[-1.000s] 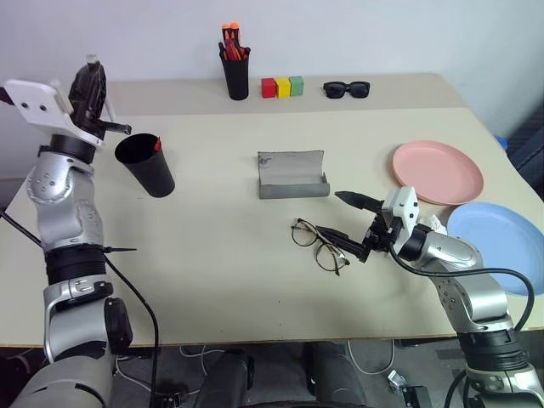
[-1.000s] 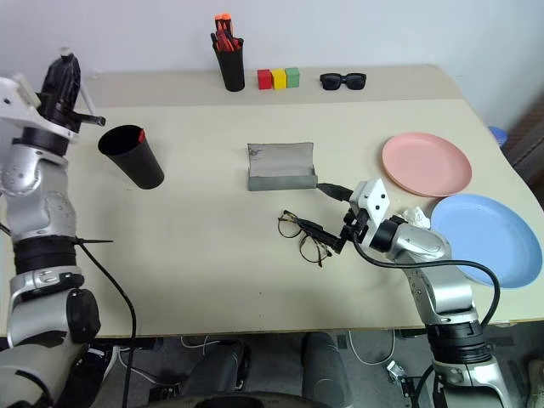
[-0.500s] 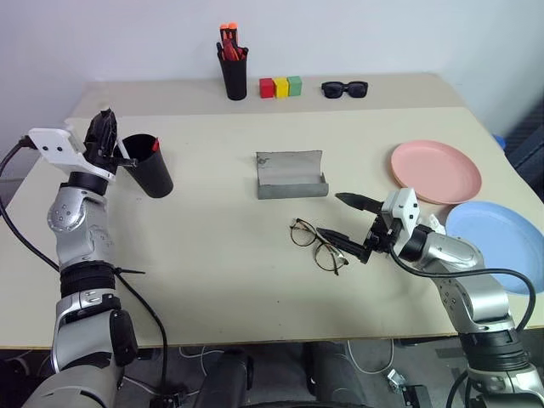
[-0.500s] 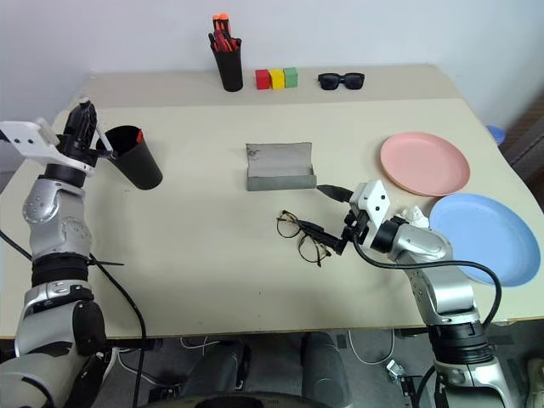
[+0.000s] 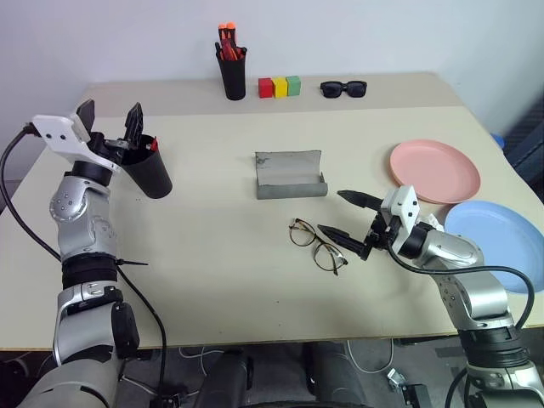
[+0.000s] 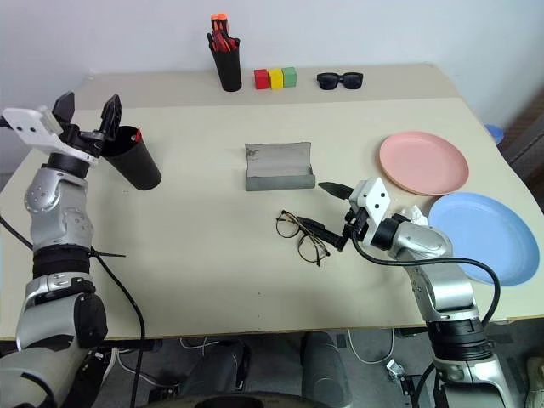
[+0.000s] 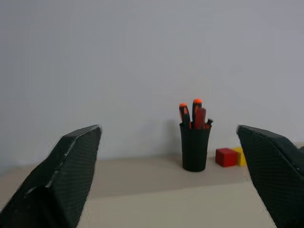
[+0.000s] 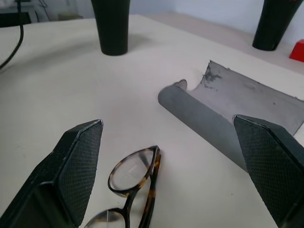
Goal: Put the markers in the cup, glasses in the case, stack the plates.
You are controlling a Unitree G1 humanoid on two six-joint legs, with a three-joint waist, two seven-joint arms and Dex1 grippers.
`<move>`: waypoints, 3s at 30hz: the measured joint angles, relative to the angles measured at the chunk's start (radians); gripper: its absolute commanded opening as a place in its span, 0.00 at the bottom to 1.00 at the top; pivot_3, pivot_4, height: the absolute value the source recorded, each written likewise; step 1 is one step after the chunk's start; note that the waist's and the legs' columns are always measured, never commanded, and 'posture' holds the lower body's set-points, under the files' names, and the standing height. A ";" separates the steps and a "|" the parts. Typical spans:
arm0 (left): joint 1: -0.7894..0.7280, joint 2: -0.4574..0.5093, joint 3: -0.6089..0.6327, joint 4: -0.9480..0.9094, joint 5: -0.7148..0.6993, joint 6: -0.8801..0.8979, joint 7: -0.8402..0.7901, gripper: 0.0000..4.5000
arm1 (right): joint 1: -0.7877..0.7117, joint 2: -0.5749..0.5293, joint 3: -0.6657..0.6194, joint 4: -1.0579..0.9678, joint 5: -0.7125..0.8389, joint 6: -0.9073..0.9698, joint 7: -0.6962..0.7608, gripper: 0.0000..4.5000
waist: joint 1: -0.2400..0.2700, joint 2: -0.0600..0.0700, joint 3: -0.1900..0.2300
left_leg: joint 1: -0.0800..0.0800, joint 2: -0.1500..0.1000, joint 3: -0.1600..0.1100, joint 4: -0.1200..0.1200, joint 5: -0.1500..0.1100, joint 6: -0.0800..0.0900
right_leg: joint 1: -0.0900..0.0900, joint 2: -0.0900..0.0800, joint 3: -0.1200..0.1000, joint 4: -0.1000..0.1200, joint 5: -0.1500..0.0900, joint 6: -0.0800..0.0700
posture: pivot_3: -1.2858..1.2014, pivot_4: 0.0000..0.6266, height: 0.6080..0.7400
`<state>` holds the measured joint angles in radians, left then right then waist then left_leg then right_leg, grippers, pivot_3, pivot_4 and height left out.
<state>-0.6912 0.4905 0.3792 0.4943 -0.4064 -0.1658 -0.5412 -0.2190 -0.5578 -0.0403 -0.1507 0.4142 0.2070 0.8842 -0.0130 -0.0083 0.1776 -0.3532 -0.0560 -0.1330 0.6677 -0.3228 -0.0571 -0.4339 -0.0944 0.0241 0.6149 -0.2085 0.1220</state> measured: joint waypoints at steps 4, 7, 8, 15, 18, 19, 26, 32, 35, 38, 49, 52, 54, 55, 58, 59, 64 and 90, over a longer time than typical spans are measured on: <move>-0.031 0.001 -0.095 -0.138 -0.051 0.212 -0.085 0.99 | -0.024 0.000 -0.013 0.033 -0.016 -0.029 -0.018 1.00 | 0.004 0.000 0.000 | 0.000 0.000 0.000 0.000 0.000 0.000 | 0.001 0.000 0.000 0.000 0.000 0.000 | 0.52 0.24 1.00; -0.107 -0.017 -0.170 -0.154 -0.062 0.338 -0.132 0.99 | -0.024 0.000 -0.020 0.074 -0.040 -0.065 -0.031 1.00 | 0.001 0.000 0.000 | 0.000 0.000 0.000 0.000 0.000 0.000 | 0.001 0.000 0.000 0.000 0.000 0.000 | 0.52 0.24 1.00; -0.135 -0.025 -0.194 -0.149 -0.064 0.376 -0.160 0.99 | -0.023 0.000 -0.024 0.081 -0.042 -0.069 -0.035 1.00 | 0.000 0.000 0.000 | 0.000 0.000 0.000 0.000 0.000 0.000 | 0.001 0.000 0.000 0.000 0.000 0.000 | 0.52 0.24 1.00; -0.418 -0.141 -0.486 0.188 0.122 0.496 -0.351 0.99 | -0.005 0.014 -0.035 0.086 -0.053 -0.099 -0.066 1.00 | -0.001 0.000 0.000 | 0.000 -0.001 0.000 0.000 0.000 0.001 | 0.002 0.001 0.000 -0.001 0.000 0.000 | 0.52 0.24 1.00; -0.474 -0.225 -0.578 0.328 0.201 0.477 -0.436 0.99 | 0.006 0.031 -0.036 0.084 -0.058 -0.105 -0.089 1.00 | -0.008 0.000 0.000 | 0.001 -0.001 0.001 0.000 -0.001 0.002 | 0.002 0.001 0.000 -0.002 0.000 0.000 | 0.52 0.24 1.00; -0.481 -0.247 -0.611 0.379 0.235 0.456 -0.459 0.99 | 0.011 0.032 -0.036 0.079 -0.058 -0.106 -0.095 1.00 | -0.012 0.000 0.000 | 0.001 -0.001 0.002 0.000 -0.001 0.002 | 0.001 0.001 0.000 -0.002 0.000 0.000 | 0.52 0.24 1.00; -0.501 -0.339 -0.629 0.621 0.330 0.433 -0.435 0.99 | 0.084 0.031 -0.050 0.024 -0.058 -0.106 -0.132 1.00 | -0.007 0.000 0.000 | 0.000 -0.001 0.001 0.000 -0.001 0.002 | 0.001 0.001 0.000 -0.001 0.000 0.001 | 0.52 0.24 1.00; -0.523 -0.375 -0.590 0.722 0.369 0.382 -0.352 0.99 | 0.110 0.032 -0.054 -0.016 -0.058 -0.105 -0.157 1.00 | -0.001 0.000 0.000 | 0.000 -0.001 0.001 0.000 -0.001 0.002 | 0.001 0.001 0.000 -0.001 0.000 0.001 | 0.52 0.24 1.00; -0.523 -0.385 -0.581 0.734 0.376 0.382 -0.367 0.81 | 0.115 0.032 -0.054 -0.022 -0.058 -0.105 -0.165 1.00 | -0.002 0.000 0.000 | 0.000 -0.001 0.001 0.000 -0.001 0.002 | 0.001 0.001 0.000 -0.001 0.000 0.001 | 0.52 0.24 1.00; -0.523 -0.385 -0.560 0.740 0.377 0.381 -0.370 0.48 | 0.115 0.032 -0.054 -0.022 -0.057 -0.105 -0.172 1.00 | -0.002 0.000 0.000 | 0.000 -0.001 0.001 0.000 -0.001 0.002 | 0.001 0.001 0.000 0.000 0.000 0.001 | 0.52 0.24 1.00; -0.531 -0.350 -0.541 0.733 0.397 0.374 -0.403 0.01 | 0.116 0.038 -0.052 -0.022 -0.059 -0.106 -0.173 1.00 | -0.006 0.000 0.000 | 0.001 -0.001 0.001 0.000 -0.001 0.002 | 0.002 0.001 0.000 0.000 0.000 0.001 | 0.52 0.24 1.00; -0.522 -0.280 -0.549 0.694 0.397 0.395 -0.537 0.01 | 0.115 0.039 -0.052 -0.022 -0.058 -0.106 -0.173 1.00 | -0.010 0.000 0.000 | 0.001 -0.001 0.001 0.000 -0.001 0.002 | 0.001 0.001 0.000 0.000 0.000 0.001 | 0.52 0.24 1.00; -0.491 -0.210 -0.567 0.630 0.403 0.394 -0.665 0.01 | 0.115 0.039 -0.052 -0.022 -0.059 -0.107 -0.172 1.00 | -0.012 0.000 0.000 | 0.001 0.000 0.001 0.000 -0.001 0.002 | 0.001 0.001 0.000 0.000 0.000 0.001 | 0.52 0.24 1.00; -0.476 -0.183 -0.577 0.608 0.407 0.393 -0.713 0.01 | 0.115 0.039 -0.052 -0.021 -0.059 -0.107 -0.172 1.00 | -0.011 0.000 0.000 | 0.001 0.000 0.001 0.000 -0.001 0.002 | 0.001 0.001 0.000 0.000 0.000 0.001 | 0.52 0.24 1.00; -0.424 -0.098 -0.600 0.537 0.412 0.403 -0.868 0.01 | 0.114 0.039 -0.050 -0.021 -0.059 -0.108 -0.169 1.00 | -0.007 0.000 0.000 | 0.001 0.000 0.001 0.000 -0.001 0.002 | 0.001 0.001 0.000 0.000 0.000 0.001 | 0.52 0.24 1.00; -0.412 -0.077 -0.601 0.517 0.411 0.406 -0.913 0.01 | 0.113 0.039 -0.049 -0.021 -0.059 -0.108 -0.168 1.00 | -0.007 0.000 0.000 | 0.001 0.000 0.001 0.000 -0.001 0.002 | 0.001 0.001 0.000 0.000 0.000 0.001 | 0.52 0.24 1.00; -0.365 0.036 -0.684 0.395 0.334 0.460 -1.055 0.01 | 0.099 0.039 -0.043 -0.020 -0.059 -0.108 -0.158 1.00 | -0.003 0.000 0.000 | 0.000 0.000 0.000 0.001 -0.001 0.002 | 0.001 0.001 0.000 0.000 0.000 0.001 | 0.52 0.24 1.00; -0.222 0.020 -0.822 0.158 0.248 0.470 -0.921 0.01 | 0.107 0.039 -0.047 -0.022 -0.049 -0.102 -0.153 1.00 | -0.004 0.001 0.000 | 0.005 0.000 0.000 0.003 0.000 0.005 | 0.007 0.001 0.001 0.002 0.000 0.001 | 0.52 0.24 1.00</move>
<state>-0.9132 0.5105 -0.4430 0.6521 -0.1586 0.3045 -1.4617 -0.1118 -0.5192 -0.0873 -0.1732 0.3655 0.1050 0.7314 -0.0168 -0.0075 0.1773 -0.3478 -0.0564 -0.1328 0.6703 -0.3224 -0.0525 -0.4271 -0.0930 0.0247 0.6169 -0.2088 0.1226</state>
